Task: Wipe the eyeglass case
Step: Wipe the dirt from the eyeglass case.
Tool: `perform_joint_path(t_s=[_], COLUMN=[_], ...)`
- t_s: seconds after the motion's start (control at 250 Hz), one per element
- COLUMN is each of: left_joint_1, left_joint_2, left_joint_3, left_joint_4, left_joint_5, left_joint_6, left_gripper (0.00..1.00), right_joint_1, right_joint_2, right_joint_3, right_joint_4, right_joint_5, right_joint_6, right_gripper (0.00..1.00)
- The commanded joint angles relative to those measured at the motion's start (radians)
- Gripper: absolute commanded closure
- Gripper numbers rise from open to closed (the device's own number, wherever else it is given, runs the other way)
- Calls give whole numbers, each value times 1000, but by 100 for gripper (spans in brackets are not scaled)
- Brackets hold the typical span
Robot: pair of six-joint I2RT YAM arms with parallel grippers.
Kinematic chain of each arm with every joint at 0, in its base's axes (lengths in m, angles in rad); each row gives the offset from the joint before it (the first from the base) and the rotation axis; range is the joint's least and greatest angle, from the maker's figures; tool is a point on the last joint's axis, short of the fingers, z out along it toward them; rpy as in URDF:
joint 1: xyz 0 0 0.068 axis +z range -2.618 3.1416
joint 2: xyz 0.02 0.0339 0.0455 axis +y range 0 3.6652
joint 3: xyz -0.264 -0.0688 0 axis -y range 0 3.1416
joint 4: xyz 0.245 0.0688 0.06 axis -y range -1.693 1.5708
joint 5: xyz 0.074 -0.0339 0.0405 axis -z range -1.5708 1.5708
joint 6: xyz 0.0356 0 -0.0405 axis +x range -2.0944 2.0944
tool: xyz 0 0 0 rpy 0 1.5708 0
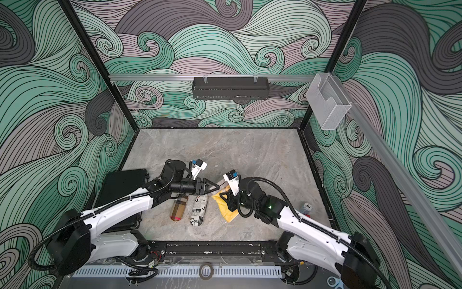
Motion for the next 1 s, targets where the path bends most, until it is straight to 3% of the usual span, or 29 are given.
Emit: perform_joint_path(t_s=[0.0, 0.12, 0.192, 0.264, 0.368, 0.431, 0.603, 0.691, 0.763, 0.835, 0.999], left_joint_1=[1, 1, 1, 0, 0, -1, -1, -1, -2, 0, 0], left_joint_2=[-9, -19, -23, -25, -22, -18, -17, -19, -18, -20, -11], left_joint_3=[23, 24, 32, 36, 40, 38, 16, 11, 10, 13, 22], left_joint_4=[37, 29, 21, 16, 12, 13, 34, 45, 52, 52, 35], left_joint_5=[29, 27, 27, 27, 22, 23, 35, 39, 46, 47, 45], left_joint_6=[-7, -3, 4, 8, 16, 20, 30, 31, 34, 39, 50], left_gripper=[55, 55, 55, 55, 55, 55, 55, 55, 56, 56, 56], right_joint_1=[-53, -117, -113, -77, -4, -1, -62, -125, -136, -130, -44], right_joint_2=[-25, -28, -16, -4, -1, -16, -39, -44, -51, -50, -63], right_joint_3=[59, 64, 71, 73, 87, 78, 85, 86, 79, 69, 40], right_joint_4=[-45, -78, -51, -8, 0, 6, -108, -138, -109, -50, 39], right_joint_5=[183, 152, 29, -81, -107, -77, 184, 205, 138, -8, -189], right_joint_6=[28, 74, 52, 20, -27, -19, 47, 84, 69, 42, -4], right_gripper=[100, 100, 100, 100, 100, 100, 100, 100, 100, 100, 100])
